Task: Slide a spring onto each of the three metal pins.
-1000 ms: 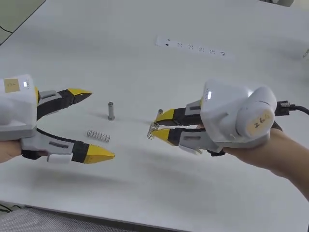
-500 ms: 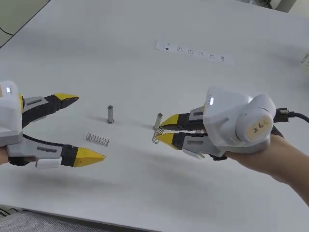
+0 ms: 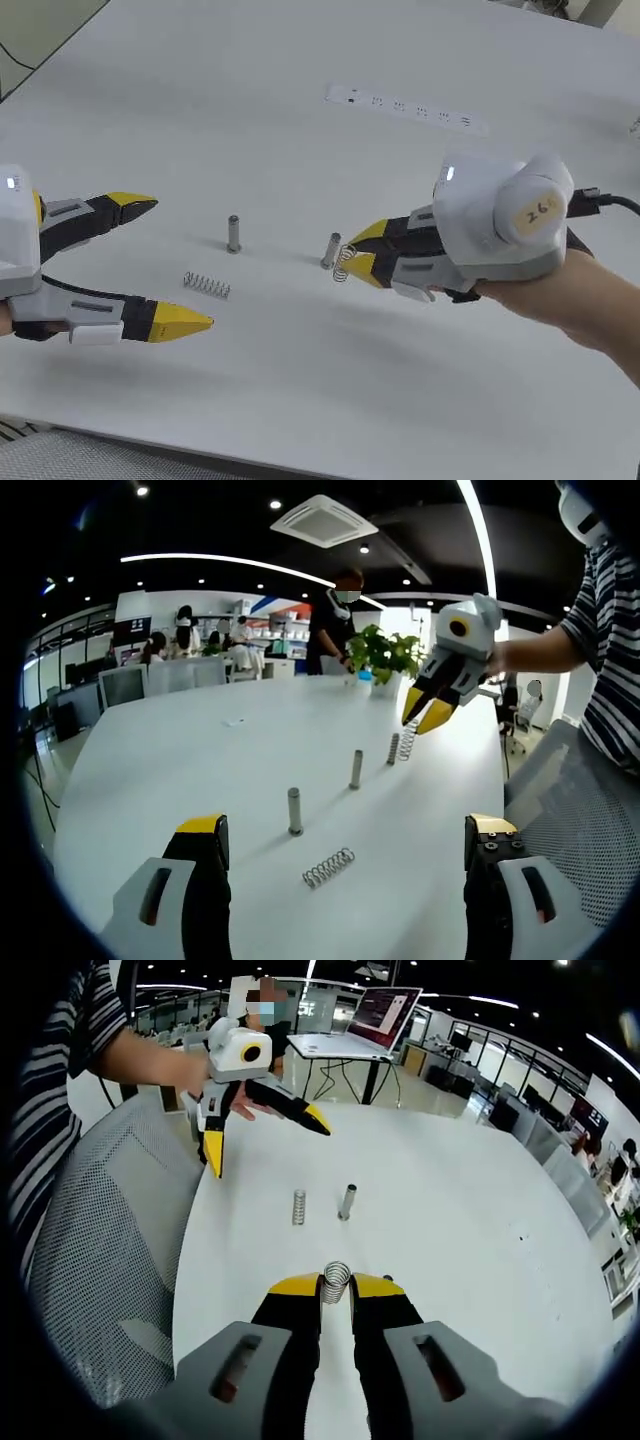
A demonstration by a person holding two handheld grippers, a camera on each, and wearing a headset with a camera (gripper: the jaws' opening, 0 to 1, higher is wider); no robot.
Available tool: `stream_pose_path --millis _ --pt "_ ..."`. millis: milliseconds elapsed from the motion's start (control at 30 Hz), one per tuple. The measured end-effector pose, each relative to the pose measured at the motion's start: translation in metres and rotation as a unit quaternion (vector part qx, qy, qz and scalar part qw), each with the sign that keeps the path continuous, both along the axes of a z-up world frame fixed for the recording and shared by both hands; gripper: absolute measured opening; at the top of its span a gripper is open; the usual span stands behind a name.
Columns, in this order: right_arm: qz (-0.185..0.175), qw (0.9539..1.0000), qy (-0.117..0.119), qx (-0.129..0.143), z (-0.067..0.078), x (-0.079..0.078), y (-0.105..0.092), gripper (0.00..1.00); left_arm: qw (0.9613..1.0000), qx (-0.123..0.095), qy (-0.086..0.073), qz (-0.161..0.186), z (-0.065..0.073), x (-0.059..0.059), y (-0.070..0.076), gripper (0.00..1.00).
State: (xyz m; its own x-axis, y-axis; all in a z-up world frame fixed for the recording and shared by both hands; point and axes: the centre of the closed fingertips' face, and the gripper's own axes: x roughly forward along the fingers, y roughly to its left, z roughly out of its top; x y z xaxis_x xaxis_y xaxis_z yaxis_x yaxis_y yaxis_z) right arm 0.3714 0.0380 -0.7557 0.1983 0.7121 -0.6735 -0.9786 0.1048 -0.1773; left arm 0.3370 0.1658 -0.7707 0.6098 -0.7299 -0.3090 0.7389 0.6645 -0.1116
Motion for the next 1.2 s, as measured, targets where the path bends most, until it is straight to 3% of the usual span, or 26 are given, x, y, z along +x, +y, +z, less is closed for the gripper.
stream_pose_path --millis 400,767,867,1200 --pt "-0.018 0.9998 -0.011 0.0 0.013 0.03 0.01 0.12 1.0 -0.004 0.006 0.007 -0.002 0.001 0.006 0.97" --pt "-0.049 0.9988 0.001 0.002 0.005 0.058 0.012 0.12 0.9999 -0.006 0.005 0.013 -0.002 0.002 0.011 0.97" --pt "-0.058 0.9981 0.014 0.012 0.005 0.058 0.013 0.12 0.9999 -0.007 0.005 0.013 -0.002 0.003 0.011 0.97" --pt "-0.074 0.9967 0.032 0.011 -0.006 0.055 0.008 0.12 0.9998 -0.004 0.006 0.016 -0.003 0.002 0.013 0.97"
